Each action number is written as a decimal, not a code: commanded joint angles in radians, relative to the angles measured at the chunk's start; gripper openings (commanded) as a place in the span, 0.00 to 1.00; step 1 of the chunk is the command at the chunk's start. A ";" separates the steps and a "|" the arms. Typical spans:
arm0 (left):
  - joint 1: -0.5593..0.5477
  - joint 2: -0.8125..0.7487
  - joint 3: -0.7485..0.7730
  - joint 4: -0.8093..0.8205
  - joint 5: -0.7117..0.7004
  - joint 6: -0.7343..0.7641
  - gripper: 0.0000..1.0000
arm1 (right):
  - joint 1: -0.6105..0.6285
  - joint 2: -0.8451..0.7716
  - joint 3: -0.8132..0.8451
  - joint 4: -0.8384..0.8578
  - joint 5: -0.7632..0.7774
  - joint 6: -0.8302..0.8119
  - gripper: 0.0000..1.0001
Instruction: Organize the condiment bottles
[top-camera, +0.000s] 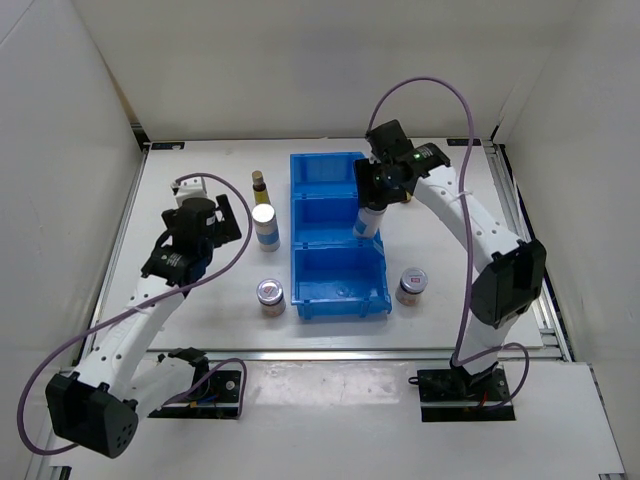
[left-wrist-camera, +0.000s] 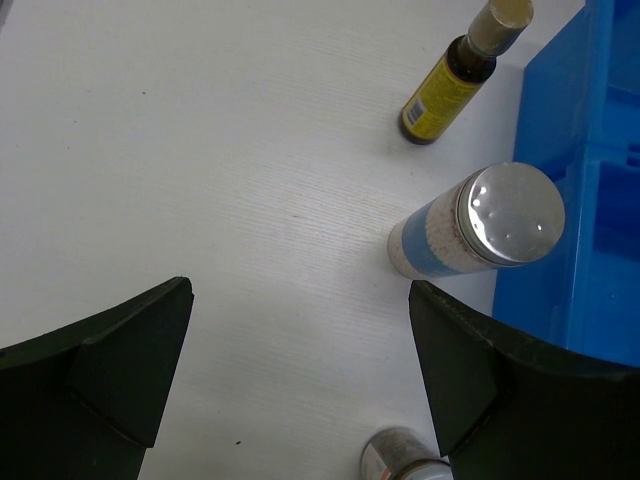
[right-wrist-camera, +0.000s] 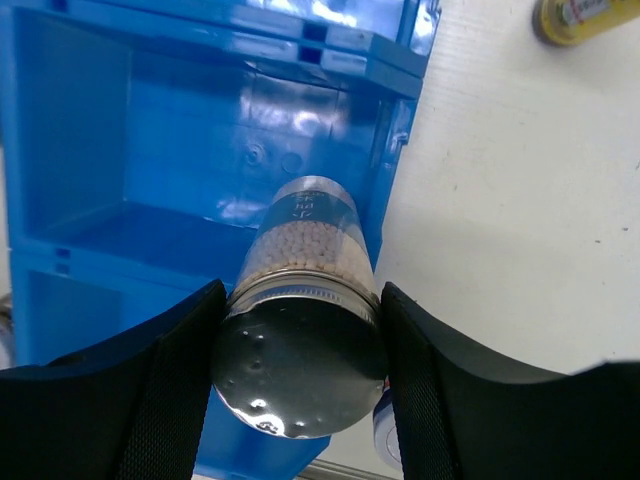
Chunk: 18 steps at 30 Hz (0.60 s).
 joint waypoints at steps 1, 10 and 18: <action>-0.007 0.001 0.036 -0.002 0.013 0.008 1.00 | -0.002 0.018 -0.013 0.056 0.019 0.017 0.00; -0.025 0.075 0.104 -0.002 0.068 0.008 1.00 | 0.036 0.078 -0.101 0.110 0.074 0.038 0.23; -0.034 0.191 0.173 -0.002 0.087 -0.001 1.00 | 0.046 0.068 -0.092 0.097 0.096 0.048 0.64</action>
